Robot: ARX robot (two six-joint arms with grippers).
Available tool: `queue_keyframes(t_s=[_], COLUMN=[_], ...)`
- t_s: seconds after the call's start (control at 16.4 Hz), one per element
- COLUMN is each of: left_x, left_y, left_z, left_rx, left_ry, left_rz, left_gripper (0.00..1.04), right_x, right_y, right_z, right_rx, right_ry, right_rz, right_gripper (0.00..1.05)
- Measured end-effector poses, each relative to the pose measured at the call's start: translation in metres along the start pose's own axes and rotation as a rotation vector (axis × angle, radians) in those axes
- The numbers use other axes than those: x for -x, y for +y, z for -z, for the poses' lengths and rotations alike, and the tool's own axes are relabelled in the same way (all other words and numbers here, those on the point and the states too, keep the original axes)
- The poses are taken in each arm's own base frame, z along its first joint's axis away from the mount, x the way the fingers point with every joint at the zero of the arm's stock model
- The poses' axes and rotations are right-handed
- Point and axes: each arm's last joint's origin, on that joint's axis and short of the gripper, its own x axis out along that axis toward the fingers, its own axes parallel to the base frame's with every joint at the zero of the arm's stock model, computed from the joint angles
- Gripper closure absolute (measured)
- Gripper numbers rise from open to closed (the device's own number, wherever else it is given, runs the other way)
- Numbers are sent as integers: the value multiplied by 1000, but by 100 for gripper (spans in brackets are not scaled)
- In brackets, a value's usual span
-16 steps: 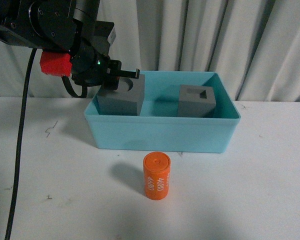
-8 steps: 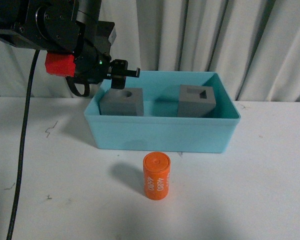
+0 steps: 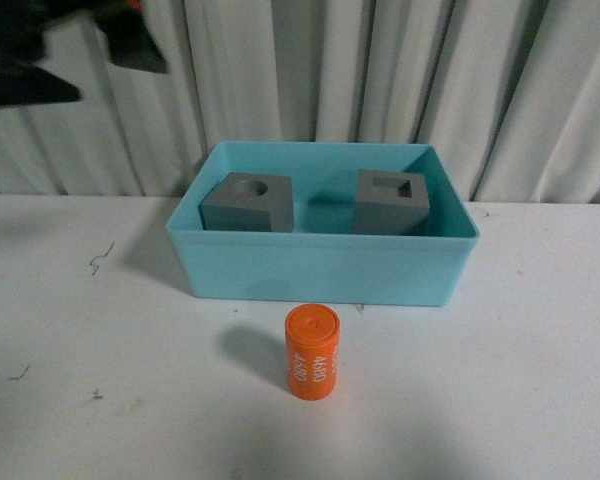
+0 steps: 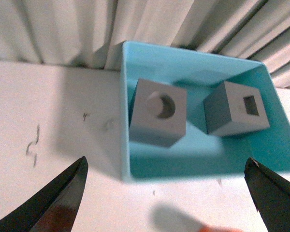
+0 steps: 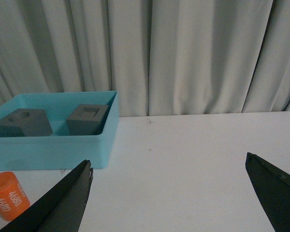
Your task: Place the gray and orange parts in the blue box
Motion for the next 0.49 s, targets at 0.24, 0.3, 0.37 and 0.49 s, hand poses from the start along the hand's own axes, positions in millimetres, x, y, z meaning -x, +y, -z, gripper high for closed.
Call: queue_keyframes(t_s=[0.24, 0.3, 0.37, 0.49], left_x=[134, 154, 169, 172], left_y=[46, 54, 59, 60], left_z=[114, 145, 166, 178], left_rx=[197, 258, 332, 94], left_ry=[186, 219, 230, -150], left_rz=[-116, -159, -200, -201], left_gripper=[7, 7, 7, 20], right_x=[0, 0, 0, 0], right_y=[0, 0, 0, 0], right_z=[0, 0, 0, 0], right_rx=[0, 0, 0, 0], right_ry=[0, 0, 0, 1], right_rz=[0, 0, 0, -2], right_gripper=[6, 6, 6, 6])
